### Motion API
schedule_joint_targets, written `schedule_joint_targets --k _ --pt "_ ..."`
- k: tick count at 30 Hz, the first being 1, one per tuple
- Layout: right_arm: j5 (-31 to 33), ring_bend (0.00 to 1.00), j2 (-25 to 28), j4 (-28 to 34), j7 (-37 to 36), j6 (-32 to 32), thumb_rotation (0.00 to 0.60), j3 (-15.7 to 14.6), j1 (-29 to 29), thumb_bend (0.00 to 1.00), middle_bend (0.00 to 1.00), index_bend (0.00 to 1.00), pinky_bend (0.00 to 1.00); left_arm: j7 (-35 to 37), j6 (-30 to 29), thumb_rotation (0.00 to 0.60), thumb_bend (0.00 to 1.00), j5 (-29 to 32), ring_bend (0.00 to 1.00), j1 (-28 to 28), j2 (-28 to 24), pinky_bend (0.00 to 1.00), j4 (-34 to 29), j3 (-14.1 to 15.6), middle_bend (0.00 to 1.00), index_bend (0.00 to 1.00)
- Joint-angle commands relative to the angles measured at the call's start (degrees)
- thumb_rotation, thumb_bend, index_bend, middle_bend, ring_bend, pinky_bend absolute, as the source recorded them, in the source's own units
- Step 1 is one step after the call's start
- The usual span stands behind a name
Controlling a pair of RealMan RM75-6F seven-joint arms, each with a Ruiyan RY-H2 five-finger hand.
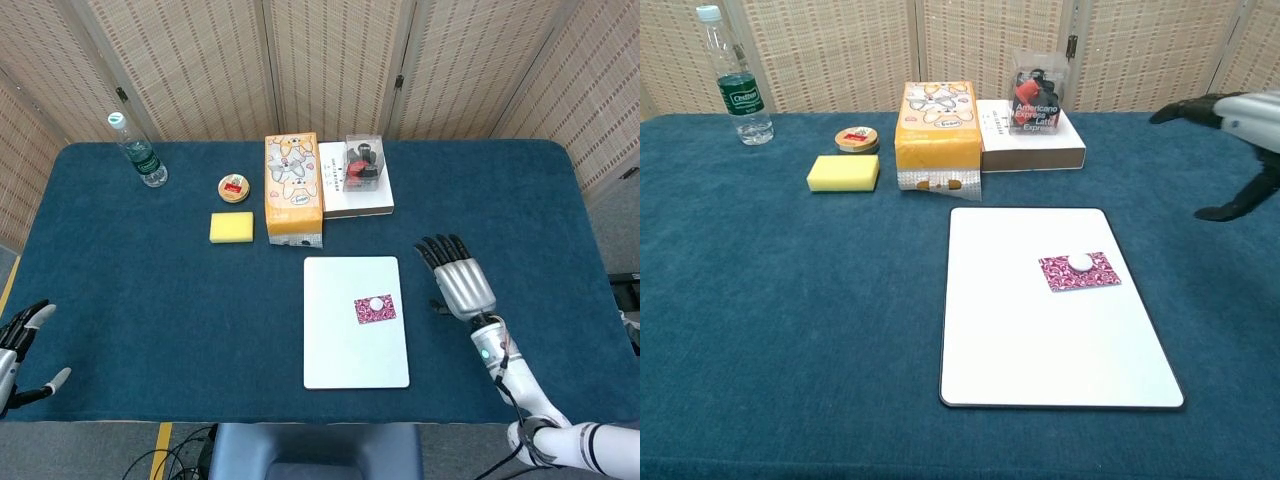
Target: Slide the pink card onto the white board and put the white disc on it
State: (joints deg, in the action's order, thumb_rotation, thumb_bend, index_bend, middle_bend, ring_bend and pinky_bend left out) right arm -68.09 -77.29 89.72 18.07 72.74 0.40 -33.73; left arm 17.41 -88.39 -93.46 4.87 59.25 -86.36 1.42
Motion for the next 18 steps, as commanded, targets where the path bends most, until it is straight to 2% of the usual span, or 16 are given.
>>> schedule_joint_targets --k 1,3,7,10,18 --pt "-8.91 0.0 -2.81 -9.1 -10.15 10.95 0.6 -3.52 9.33 0.11 0.07 0.08 0.0 -2.8 0.63 0.6 0.29 -0.14 0.11 0.2 0.63 0.22 -0.99 0.12 0.09 0.0" --pt "-10.72 0.0 -2.93 -11.59 -12.9 12.56 0.6 -4.45 11.44 0.11 0.07 0.07 0.0 -4.18 0.83 0.6 0.29 0.1 0.11 0.24 0.88 0.22 -1.47 0.01 0.09 0.0" --pt "-12.08 0.0 -0.68 -11.67 -17.3 12.69 0.6 -5.48 14.04 0.11 0.06 0.04 0.0 -5.83 1.54 0.6 0.29 1.62 0.11 0.39 1.23 0.22 -1.99 -0.62 0.09 0.0" --pt "-11.75 0.0 0.58 -11.21 -17.86 12.21 0.6 -5.72 15.78 0.11 0.03 0.0 0.0 -6.64 1.77 0.6 0.29 2.64 0.11 0.41 1.46 0.22 -2.28 -1.11 0.09 0.0" --pt "-11.28 0.0 4.1 -8.15 -18.11 8.54 0.6 -4.97 17.05 0.11 0.02 0.0 0.0 -9.12 1.35 0.6 0.29 2.54 0.11 0.33 2.03 0.22 -2.67 -1.35 0.09 0.0"
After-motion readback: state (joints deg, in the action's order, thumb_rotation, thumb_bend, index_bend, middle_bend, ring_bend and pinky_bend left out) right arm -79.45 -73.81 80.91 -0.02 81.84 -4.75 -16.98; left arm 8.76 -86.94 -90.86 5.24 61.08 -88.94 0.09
